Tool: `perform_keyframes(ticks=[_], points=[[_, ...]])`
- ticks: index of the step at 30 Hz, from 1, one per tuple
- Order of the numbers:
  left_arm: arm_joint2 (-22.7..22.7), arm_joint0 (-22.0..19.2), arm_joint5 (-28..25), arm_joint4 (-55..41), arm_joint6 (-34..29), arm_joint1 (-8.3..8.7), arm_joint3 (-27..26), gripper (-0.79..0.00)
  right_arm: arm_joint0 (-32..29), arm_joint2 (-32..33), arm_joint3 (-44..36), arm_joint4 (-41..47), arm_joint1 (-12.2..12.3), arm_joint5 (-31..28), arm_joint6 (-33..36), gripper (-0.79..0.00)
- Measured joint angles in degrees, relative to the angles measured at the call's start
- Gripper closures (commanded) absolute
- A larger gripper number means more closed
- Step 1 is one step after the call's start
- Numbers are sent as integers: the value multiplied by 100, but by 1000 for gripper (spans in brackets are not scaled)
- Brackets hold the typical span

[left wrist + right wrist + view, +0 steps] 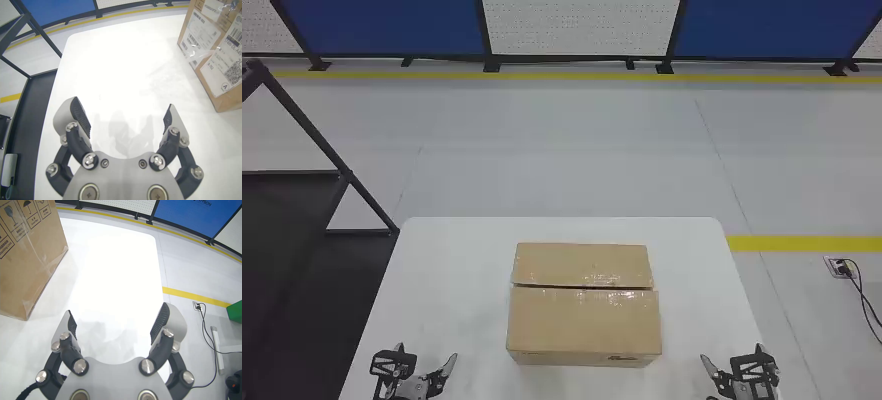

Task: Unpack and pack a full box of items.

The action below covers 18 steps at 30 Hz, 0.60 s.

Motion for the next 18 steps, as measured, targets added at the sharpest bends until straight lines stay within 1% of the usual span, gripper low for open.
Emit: perform_keyframes(ticks=[13,15,18], points=[[5,-1,-21,6,11,0,0,-785,0,0,0,0,0,0,0,-785],[-22,6,-180,4,110,6,25,-785,4,-10,-14,17,-1,-28,-14,-785],[-213,77,-456,-259,331,14,65,-785,-12,-23,-121,-27,2,-285,-222,-785]])
